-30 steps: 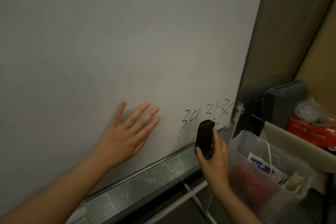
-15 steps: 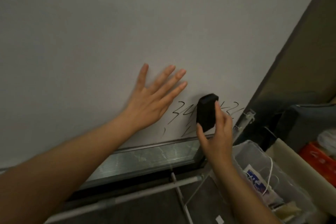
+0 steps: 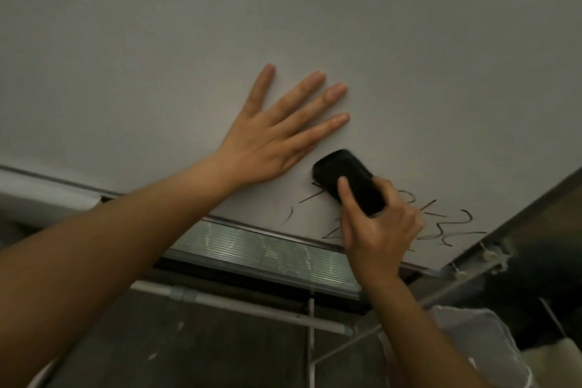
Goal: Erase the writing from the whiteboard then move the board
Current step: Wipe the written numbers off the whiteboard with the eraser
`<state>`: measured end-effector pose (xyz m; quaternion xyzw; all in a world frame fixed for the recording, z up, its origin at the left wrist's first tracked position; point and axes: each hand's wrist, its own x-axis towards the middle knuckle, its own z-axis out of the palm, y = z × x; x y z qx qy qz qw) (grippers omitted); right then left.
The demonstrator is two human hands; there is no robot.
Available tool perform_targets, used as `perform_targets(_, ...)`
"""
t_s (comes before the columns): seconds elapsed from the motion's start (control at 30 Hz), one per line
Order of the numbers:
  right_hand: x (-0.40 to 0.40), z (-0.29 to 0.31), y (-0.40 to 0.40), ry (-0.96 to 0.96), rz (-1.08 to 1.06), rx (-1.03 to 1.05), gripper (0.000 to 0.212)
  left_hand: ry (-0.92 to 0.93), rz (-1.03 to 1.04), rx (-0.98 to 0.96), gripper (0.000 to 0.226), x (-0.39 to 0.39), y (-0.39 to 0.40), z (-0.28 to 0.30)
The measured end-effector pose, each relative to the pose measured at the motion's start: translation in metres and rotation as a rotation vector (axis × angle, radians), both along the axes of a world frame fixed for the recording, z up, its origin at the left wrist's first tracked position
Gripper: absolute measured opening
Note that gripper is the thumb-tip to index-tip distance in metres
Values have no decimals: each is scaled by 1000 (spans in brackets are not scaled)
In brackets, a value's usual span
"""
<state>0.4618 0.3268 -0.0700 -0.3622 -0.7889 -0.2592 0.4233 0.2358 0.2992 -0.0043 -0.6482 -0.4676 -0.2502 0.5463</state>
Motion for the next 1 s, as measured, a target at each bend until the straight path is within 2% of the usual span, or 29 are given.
perform_targets(0.17, -6, -44, -2, -174, 68, 80, 69, 5, 16, 14, 47, 4, 1, 1)
perform_targets(0.27, -3, -48, 1, -217, 89, 138, 60, 15, 23, 28, 47, 3, 3, 1)
perform_targets(0.33, 1, -41, 4, -218, 84, 160, 62, 13, 19, 28, 47, 3, 3, 0)
perform_targets(0.57, 2, 20, 5, 143, -16, -20, 59, 13, 23, 10, 50, 1, 3, 0)
perform_targets(0.63, -3, 18, 3, 164, -21, -39, 59, 13, 20, 13, 49, 1, 4, 0)
perform_targets(0.83, -9, -31, -1, -148, 66, 70, 67, 17, 15, 19, 51, 0, 2, -1)
perform_targets(1.0, 2, -21, 6, -259, 99, 91, 74, 12, 2, 17, 51, 2, 3, -2)
